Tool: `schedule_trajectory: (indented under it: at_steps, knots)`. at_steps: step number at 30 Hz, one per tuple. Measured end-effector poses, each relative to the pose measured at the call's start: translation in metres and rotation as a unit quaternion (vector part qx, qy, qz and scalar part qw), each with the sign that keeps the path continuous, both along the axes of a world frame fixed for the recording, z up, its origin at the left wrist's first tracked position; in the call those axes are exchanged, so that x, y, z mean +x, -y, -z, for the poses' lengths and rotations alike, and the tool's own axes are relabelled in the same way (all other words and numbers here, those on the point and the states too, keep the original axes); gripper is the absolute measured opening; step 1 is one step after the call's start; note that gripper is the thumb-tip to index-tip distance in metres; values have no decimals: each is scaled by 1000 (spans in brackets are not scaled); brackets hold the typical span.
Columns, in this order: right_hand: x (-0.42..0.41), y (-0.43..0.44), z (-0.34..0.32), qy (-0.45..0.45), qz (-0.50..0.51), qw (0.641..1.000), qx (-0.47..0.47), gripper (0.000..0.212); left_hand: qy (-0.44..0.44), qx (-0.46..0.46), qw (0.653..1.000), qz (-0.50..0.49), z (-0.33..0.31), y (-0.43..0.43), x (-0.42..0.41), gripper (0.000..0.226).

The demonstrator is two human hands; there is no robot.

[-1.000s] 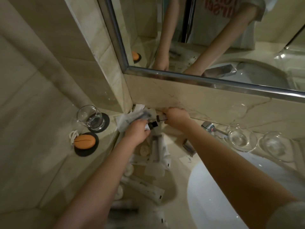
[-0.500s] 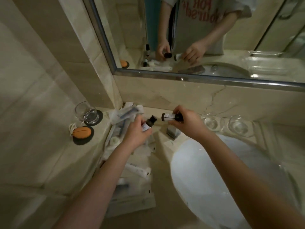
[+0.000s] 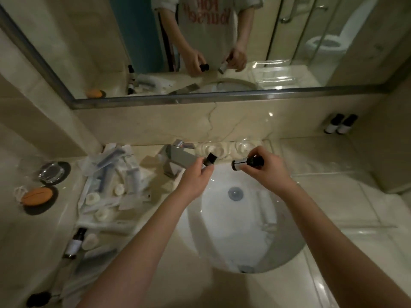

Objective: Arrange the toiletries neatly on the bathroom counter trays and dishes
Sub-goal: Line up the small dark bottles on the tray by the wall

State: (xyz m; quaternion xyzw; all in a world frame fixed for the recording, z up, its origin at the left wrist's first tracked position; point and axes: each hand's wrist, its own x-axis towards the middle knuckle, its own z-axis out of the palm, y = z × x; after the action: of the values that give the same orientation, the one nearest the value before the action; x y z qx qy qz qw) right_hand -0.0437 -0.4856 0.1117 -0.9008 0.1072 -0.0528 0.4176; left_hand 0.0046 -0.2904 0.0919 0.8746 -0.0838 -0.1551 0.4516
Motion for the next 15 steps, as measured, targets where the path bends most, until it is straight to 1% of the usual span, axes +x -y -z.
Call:
schedule_trajectory:
  at_steps: [3,9,15]
  knots:
    - [-8,39,6,-21,30,999,-9,29,-18,-22,999,27,5,40,1,12]
    - [-9,113,13,-44,70,996,-41,29,-41,-48,998,31,12,115,16,14]
    - [18,187,29,-70,91,990,-83,25,-21,-38,998,36,16,192,50,24]
